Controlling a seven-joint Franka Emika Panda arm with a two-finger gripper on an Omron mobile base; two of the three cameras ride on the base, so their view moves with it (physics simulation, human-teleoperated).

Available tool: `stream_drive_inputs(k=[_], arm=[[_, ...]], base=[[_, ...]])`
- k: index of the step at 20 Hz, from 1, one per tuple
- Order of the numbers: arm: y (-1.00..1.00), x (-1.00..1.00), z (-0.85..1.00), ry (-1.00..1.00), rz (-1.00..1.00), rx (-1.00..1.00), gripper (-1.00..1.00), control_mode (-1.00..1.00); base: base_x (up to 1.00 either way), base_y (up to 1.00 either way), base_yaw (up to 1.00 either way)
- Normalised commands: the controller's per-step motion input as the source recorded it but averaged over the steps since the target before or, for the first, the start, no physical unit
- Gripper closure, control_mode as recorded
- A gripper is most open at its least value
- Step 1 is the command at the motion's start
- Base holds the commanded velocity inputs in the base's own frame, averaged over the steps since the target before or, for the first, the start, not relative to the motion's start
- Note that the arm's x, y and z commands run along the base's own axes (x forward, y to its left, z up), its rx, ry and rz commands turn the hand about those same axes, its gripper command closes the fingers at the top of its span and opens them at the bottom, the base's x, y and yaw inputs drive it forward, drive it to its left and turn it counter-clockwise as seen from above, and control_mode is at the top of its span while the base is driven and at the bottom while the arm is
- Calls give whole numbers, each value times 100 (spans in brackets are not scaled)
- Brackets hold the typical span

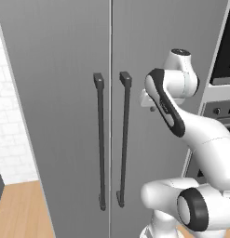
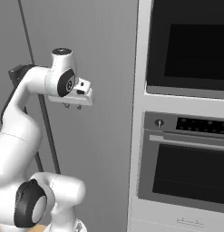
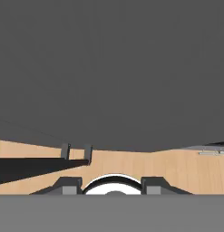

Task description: Grab a lemon wedge from the fridge and one ice cube from the ice bowl, and put them in the glass of lemonade.

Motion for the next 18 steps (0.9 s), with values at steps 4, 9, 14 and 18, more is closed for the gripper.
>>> stream_drive_inputs(k=[4,9,14,18], arm=[[0,-46,0,-9,0,2,-100,-100],[2,-89,0,-13,0,0,-100,-100],[14,-78,0,-10,0,0,-100,-100],[28,-47,0,-5,0,0,-100,-100]], base=[[0,0,0],[0,0,0],[0,0,0],[0,0,0]])
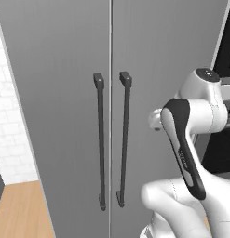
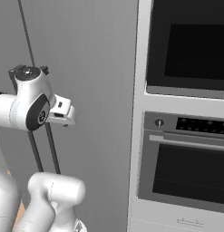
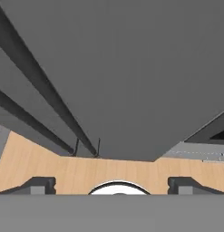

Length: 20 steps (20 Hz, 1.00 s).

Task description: Grab a lemon wedge from the fridge and one ice cube from the ice bowl, and put them in the glass of lemonade.

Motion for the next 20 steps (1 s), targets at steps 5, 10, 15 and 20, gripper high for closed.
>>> stream_drive_inputs(k=[5,10,15,20], arm=[[0,0,0,0,0,0,-100,100],[0,0,0,0,0,0,-100,100],[0,0,0,0,0,0,-100,100],[0,0,0,0,0,0,-100,100]], base=[[-1,63,0],[-33,55,0],[-61,4,-1],[-53,0,-1]])
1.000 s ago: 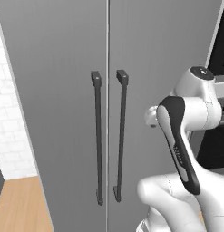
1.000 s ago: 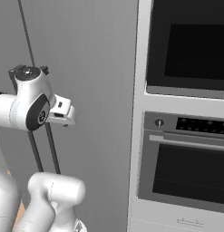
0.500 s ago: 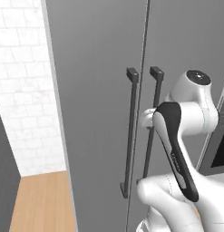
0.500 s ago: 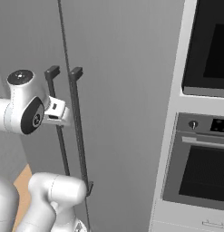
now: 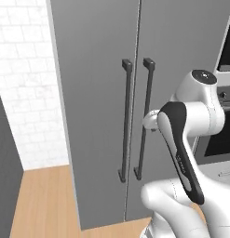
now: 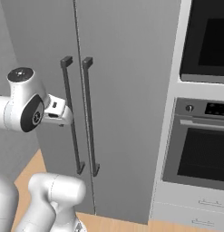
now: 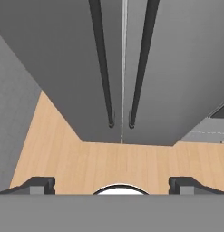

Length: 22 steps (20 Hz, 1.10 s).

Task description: Grab a lemon wedge from the fridge and one ice cube from the ice bowl, and put them in the glass of lemonade.

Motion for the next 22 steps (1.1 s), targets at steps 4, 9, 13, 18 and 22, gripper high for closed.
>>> stream_drive_inputs(k=[4,9,13,18,22], arm=[[0,0,0,0,0,0,-100,100],[0,0,0,0,0,0,-100,100],[0,0,0,0,0,0,-100,100],[0,0,0,0,0,0,-100,100],[0,0,0,0,0,0,-100,100]], base=[[-60,0,-2],[-40,1,-6],[-6,6,-9],[-8,0,-10],[-19,1,-9]])
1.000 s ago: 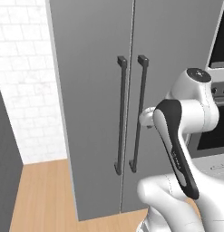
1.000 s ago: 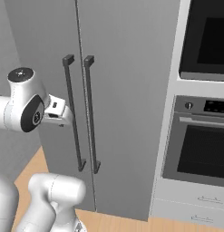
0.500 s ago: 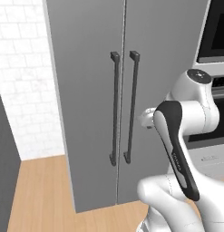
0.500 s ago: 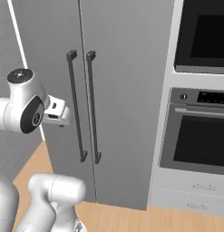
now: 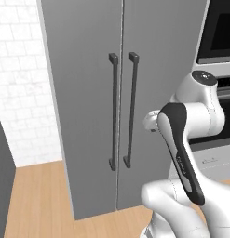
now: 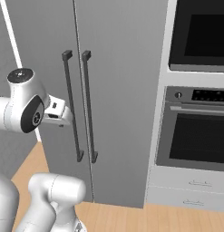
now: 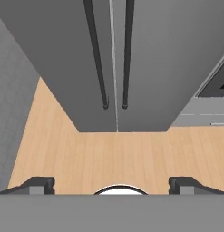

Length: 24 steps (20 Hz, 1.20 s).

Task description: Grab a lemon wedge from the fridge and one ice cube from the ice bowl, and put them in the glass of lemonade.

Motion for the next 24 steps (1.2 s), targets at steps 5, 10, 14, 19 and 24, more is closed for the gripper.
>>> stream_drive_inputs(k=[5,10,14,19,24], arm=[[0,0,0,0,0,0,-100,100],[0,0,0,-1,1,0,-100,-100],[0,21,1,-12,1,4,-100,-100],[3,58,4,-14,1,1,-100,-100],[14,100,0,-11,3,0,-100,-100]], base=[[-22,0,0],[-6,0,0],[0,0,0],[0,0,0],[0,0,0]])
